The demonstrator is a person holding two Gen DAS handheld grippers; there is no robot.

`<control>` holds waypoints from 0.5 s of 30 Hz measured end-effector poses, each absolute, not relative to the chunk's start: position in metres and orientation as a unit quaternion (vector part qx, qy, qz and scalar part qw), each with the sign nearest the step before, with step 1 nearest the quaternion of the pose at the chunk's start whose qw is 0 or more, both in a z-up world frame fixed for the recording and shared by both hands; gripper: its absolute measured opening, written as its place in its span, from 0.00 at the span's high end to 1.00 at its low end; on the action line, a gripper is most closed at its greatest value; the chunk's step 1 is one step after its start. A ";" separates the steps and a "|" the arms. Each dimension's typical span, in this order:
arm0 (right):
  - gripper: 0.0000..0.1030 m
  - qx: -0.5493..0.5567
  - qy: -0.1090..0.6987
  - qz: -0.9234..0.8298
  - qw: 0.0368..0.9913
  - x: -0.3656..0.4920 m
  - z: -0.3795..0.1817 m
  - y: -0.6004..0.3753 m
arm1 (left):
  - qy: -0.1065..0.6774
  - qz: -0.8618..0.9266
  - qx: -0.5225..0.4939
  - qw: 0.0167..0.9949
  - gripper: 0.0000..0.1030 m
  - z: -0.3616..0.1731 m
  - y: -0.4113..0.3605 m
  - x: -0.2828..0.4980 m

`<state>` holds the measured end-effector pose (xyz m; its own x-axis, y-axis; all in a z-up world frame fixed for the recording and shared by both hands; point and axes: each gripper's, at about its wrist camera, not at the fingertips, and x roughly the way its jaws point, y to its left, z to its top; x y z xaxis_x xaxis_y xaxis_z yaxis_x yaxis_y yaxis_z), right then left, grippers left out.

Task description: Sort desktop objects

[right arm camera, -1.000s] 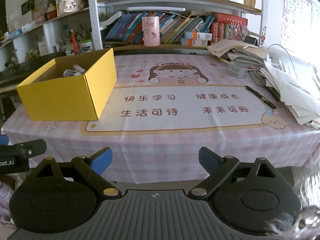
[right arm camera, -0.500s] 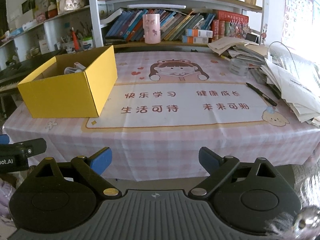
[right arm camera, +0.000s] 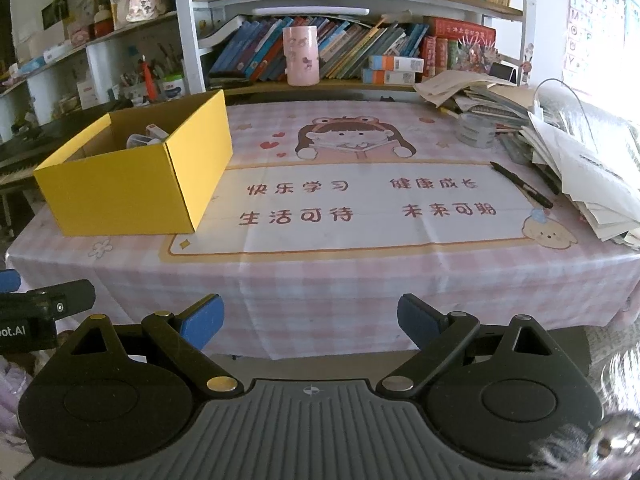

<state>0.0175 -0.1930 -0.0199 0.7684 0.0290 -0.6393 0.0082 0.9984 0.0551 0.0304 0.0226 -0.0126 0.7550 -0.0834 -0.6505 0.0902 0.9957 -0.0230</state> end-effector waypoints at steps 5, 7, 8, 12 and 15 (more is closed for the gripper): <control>0.09 0.025 0.343 0.012 0.939 0.018 -0.020 -0.193 | 0.351 -0.042 0.001 0.935 0.00 -0.013 0.023 0.031; 0.09 0.023 0.343 0.014 0.939 0.018 -0.020 -0.192 | 0.352 -0.040 0.001 0.935 0.00 -0.013 0.023 0.031; 0.09 0.023 0.343 0.014 0.939 0.019 -0.020 -0.193 | 0.352 -0.040 0.001 0.935 0.00 -0.013 0.023 0.030; 0.09 0.023 0.343 0.012 0.939 0.019 -0.020 -0.193 | 0.352 -0.041 0.000 0.935 0.00 -0.013 0.023 0.030; 0.09 0.025 0.344 0.010 0.938 0.018 -0.021 -0.194 | 0.351 -0.043 -0.003 0.936 0.00 -0.013 0.023 0.031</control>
<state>0.0185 -0.1941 -0.0205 0.7628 0.0364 -0.6456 -0.0023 0.9986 0.0537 0.0307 0.0230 -0.0132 0.7504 -0.0819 -0.6559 0.0782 0.9963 -0.0349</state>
